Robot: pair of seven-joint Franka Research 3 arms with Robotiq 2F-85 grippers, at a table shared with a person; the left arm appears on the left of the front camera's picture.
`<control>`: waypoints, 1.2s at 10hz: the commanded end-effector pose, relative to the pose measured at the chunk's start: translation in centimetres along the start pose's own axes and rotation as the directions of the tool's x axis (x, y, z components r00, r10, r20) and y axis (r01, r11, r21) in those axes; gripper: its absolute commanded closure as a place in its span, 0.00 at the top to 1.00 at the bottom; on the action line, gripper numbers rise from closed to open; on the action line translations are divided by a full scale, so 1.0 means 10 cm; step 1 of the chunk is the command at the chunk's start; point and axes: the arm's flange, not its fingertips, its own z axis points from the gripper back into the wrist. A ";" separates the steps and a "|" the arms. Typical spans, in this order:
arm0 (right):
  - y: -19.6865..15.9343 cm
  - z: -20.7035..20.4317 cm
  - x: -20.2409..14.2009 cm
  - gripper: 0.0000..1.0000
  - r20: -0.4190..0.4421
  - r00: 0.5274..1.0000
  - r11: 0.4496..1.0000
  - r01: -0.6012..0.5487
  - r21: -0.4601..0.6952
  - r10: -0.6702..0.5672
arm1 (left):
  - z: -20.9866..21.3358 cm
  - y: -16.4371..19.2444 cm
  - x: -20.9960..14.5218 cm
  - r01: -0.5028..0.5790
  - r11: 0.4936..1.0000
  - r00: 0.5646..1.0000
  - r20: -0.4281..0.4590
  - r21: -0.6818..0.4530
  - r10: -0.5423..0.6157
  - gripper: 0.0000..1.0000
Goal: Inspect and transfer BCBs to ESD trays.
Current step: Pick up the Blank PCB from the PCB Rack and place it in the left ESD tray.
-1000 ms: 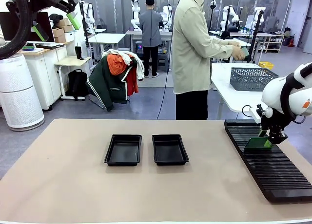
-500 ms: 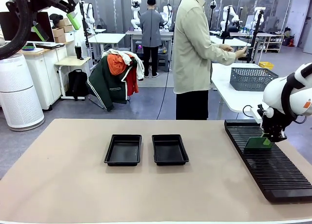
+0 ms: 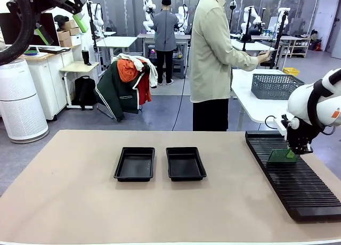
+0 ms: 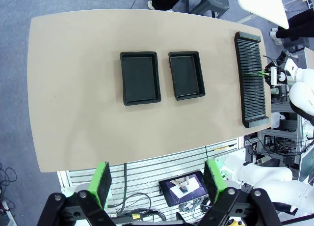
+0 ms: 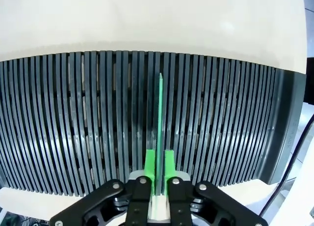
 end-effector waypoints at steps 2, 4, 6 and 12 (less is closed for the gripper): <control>-0.07 0.02 -0.07 0.01 0.017 1.000 1.000 -0.021 0.019 0.020 | 0.00 0.00 -0.01 0.000 1.000 1.000 0.000 0.000 0.000 1.00; -0.09 0.04 -0.06 0.00 0.010 1.000 1.000 -0.019 0.024 0.019 | 0.00 0.00 -0.01 0.000 1.000 1.000 0.000 0.000 0.000 1.00; -0.13 0.09 -0.07 0.00 0.005 1.000 0.999 -0.016 0.034 0.016 | 0.00 0.00 -0.01 0.000 1.000 1.000 0.000 0.000 0.000 1.00; -0.19 0.81 -0.02 0.00 0.039 0.998 0.994 0.054 0.091 -0.058 | 0.00 0.00 -0.01 0.000 1.000 1.000 0.000 0.000 0.000 1.00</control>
